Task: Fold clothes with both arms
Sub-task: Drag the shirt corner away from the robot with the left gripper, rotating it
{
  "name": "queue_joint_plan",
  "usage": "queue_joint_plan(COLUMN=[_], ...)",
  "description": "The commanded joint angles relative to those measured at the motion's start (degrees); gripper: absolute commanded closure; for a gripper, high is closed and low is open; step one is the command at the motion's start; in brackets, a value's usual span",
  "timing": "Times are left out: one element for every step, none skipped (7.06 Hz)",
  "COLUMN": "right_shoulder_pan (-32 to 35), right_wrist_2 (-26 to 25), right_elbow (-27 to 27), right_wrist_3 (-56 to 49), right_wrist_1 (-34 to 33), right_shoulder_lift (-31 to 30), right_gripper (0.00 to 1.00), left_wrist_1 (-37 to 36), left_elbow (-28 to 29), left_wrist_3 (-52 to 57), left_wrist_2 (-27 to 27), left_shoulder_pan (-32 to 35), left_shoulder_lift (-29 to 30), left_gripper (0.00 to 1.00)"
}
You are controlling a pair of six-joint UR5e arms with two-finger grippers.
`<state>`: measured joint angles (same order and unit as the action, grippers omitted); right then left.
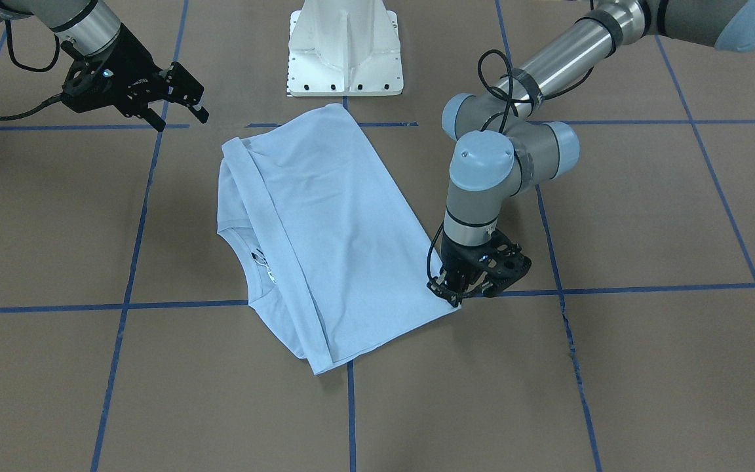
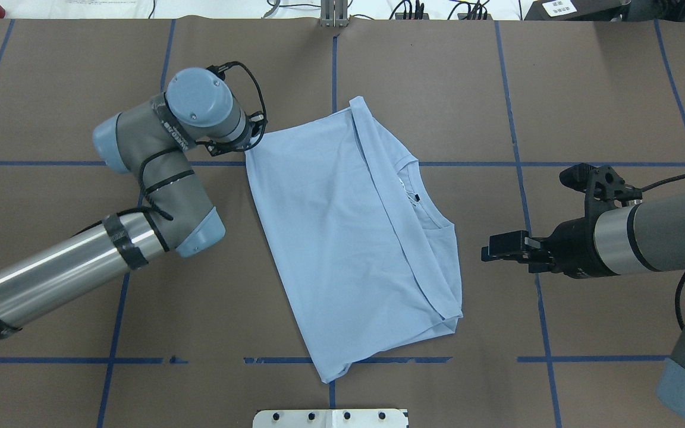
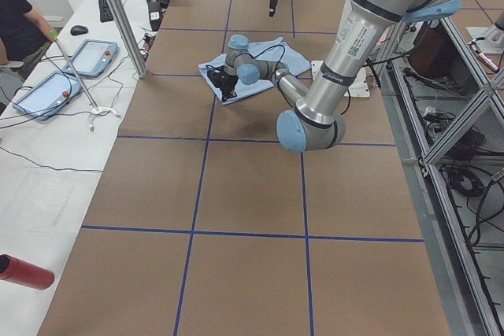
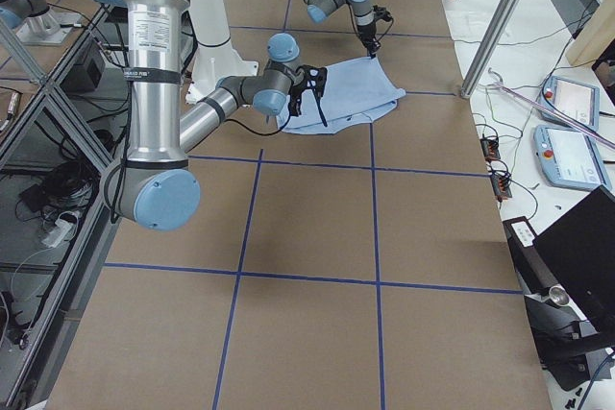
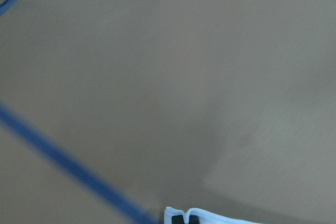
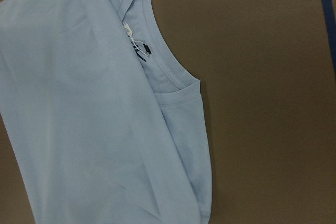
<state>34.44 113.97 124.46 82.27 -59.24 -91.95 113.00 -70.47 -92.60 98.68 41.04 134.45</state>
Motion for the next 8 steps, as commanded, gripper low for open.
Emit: queue_joint_plan(right_shoulder_pan=[0.1,0.1,-0.08,-0.08,-0.17,-0.43,-0.6,-1.22], right_wrist_2=[-0.07,-0.68,-1.21,-1.99,-2.26,-3.66,-4.54,-5.42], right_elbow=[-0.97,-0.98,-1.41,-2.03,-3.51,-5.53,-7.72,-8.79], right_wrist_3=[0.0,-0.09,-0.09,-0.09,-0.26,-0.61,-0.88,-3.14], right_wrist_1=[0.0,0.0,0.0,-0.52,-0.61,-0.79,-1.66,-7.24], right_shoulder_lift=[0.62,0.89,1.06,2.46,3.69,5.36,7.72,12.18], right_gripper=[0.0,0.0,0.0,0.0,0.0,0.0,0.0,0.0], left_wrist_1=[10.69,17.71,22.66,24.01,24.11,23.59,22.11,17.05], left_elbow=[11.27,18.54,21.05,21.33,21.42,21.08,18.55,13.3], left_wrist_3=[9.59,11.46,11.48,11.65,12.0,15.75,20.05,21.75], left_wrist_2=[-2.24,-4.53,-4.64,-4.72,-6.81,-6.66,-6.4,-3.78], left_shoulder_pan=[2.73,2.64,2.56,2.55,2.38,3.16,4.04,4.14], left_shoulder_lift=[5.72,9.74,10.91,10.75,10.66,10.57,8.4,5.94], left_gripper=[1.0,1.0,1.0,0.02,0.0,0.0,0.0,0.0])
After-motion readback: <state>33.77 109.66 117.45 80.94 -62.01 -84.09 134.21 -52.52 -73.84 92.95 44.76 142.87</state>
